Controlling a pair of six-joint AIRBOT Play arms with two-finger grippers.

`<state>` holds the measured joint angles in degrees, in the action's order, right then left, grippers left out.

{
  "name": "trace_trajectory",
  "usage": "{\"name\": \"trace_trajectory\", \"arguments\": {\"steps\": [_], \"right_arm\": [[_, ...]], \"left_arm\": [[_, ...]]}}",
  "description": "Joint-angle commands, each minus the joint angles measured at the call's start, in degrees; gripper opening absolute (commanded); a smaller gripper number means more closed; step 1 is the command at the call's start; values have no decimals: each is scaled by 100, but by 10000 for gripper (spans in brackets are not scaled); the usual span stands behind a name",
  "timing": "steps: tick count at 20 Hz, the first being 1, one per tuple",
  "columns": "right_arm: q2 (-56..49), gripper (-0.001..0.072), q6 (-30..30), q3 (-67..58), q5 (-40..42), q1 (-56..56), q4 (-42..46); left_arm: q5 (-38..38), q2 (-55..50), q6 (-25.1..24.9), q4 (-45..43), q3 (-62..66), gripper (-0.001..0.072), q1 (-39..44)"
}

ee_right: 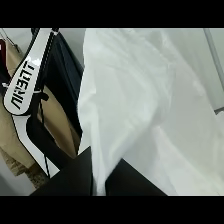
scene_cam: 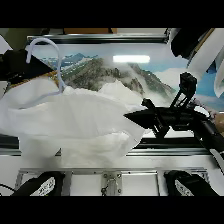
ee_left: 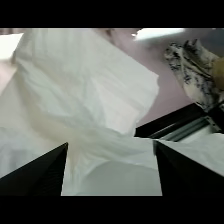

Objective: Fold the clothes and pants, and hang the long-sleeved shirts on hangers.

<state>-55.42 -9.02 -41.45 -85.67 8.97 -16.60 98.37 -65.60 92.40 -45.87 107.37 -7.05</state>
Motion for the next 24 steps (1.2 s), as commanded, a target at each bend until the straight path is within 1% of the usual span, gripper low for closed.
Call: {"name": "trace_trajectory", "arguments": {"steps": [1,3,5,8,11,15,18,19,20,21,22,24], "right_arm": [[4,4,-50,2,35,2,42],[4,4,-50,2,35,2,46],[9,5,-87,2,35,2,46],[42,4,-87,0,33,-2,24],[68,4,-125,0,35,-4,24],[63,4,-175,0,33,-4,-11],[63,4,-144,-72,42,-61,-560],[63,4,-138,-151,94,-136,-682],[68,4,-131,-291,151,-267,-691],[70,4,-133,-442,179,-426,-686],[72,4,-133,-634,190,-627,-688],[72,4,-164,-1038,223,-1123,-686]], "left_arm": [[-61,-297,-44,774,472,565,-9],[7,-531,59,367,960,565,-9],[81,-640,109,11,1189,565,-11],[-343,-400,101,-103,702,565,-205],[-813,2,96,-105,251,565,-780],[-911,356,79,-109,214,565,-1650],[-925,564,61,-109,214,563,-2186],[-970,625,61,-109,212,503,-2280],[-1027,684,44,-109,212,298,-2332],[-1043,732,11,-107,214,135,-2328],[-1023,780,-116,-101,212,14,-2328],[-1001,861,-136,-101,212,15,-2328]]}}
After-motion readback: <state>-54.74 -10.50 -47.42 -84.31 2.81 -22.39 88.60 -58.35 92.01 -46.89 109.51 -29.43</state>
